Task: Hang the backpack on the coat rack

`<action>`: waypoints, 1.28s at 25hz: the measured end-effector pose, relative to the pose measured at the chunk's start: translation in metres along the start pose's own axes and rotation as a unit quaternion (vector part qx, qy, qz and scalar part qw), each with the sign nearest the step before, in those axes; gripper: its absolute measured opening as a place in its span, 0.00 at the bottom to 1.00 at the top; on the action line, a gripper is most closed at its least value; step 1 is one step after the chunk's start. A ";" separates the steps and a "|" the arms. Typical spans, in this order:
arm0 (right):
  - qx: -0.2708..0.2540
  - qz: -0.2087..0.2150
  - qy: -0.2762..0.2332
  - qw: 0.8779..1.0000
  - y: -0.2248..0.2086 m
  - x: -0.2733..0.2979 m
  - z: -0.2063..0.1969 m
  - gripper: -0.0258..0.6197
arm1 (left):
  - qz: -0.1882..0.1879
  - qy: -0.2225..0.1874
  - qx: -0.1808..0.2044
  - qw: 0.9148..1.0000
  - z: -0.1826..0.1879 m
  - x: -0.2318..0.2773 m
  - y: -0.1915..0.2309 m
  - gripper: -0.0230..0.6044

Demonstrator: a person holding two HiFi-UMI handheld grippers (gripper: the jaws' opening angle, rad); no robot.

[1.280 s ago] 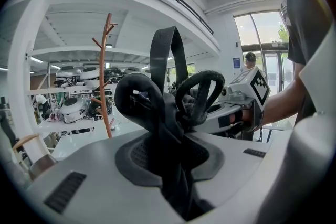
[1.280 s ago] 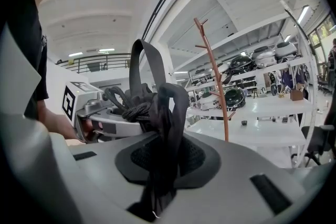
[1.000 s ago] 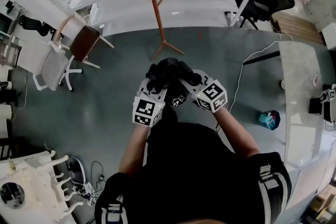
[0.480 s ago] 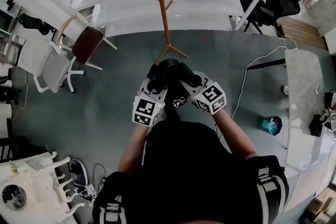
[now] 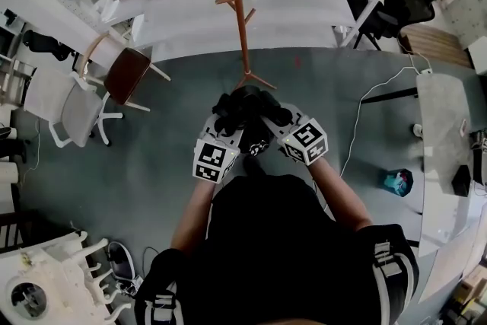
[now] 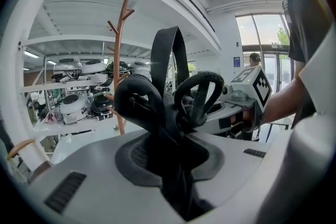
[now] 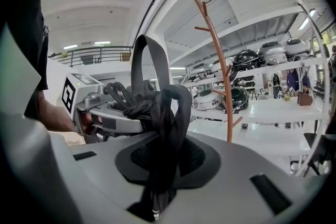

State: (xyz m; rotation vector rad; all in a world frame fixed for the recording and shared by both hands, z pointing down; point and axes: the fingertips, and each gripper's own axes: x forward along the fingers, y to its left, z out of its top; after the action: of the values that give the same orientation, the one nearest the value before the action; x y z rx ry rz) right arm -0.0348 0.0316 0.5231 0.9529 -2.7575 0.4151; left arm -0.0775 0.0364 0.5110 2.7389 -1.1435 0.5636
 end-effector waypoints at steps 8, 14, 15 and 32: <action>0.000 -0.011 0.002 1.000 -0.006 0.039 0.007 0.16 | -0.009 -0.005 0.002 1.000 -0.004 0.004 0.040 0.18; 0.008 -0.019 0.005 1.000 -0.008 0.061 0.005 0.16 | -0.019 0.002 0.004 1.000 -0.013 0.006 0.062 0.18; 0.009 -0.020 0.005 1.000 -0.008 0.064 0.006 0.16 | -0.020 0.001 0.005 1.000 -0.012 0.006 0.065 0.18; 0.015 -0.021 0.011 1.000 0.002 0.081 0.005 0.16 | -0.029 -0.001 0.007 1.000 -0.019 -0.003 0.081 0.18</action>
State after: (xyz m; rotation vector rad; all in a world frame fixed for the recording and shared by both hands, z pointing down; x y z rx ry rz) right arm -0.0992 -0.0153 0.5402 1.0049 -2.7142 0.4595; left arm -0.1423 -0.0144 0.5248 2.7742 -1.0593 0.5645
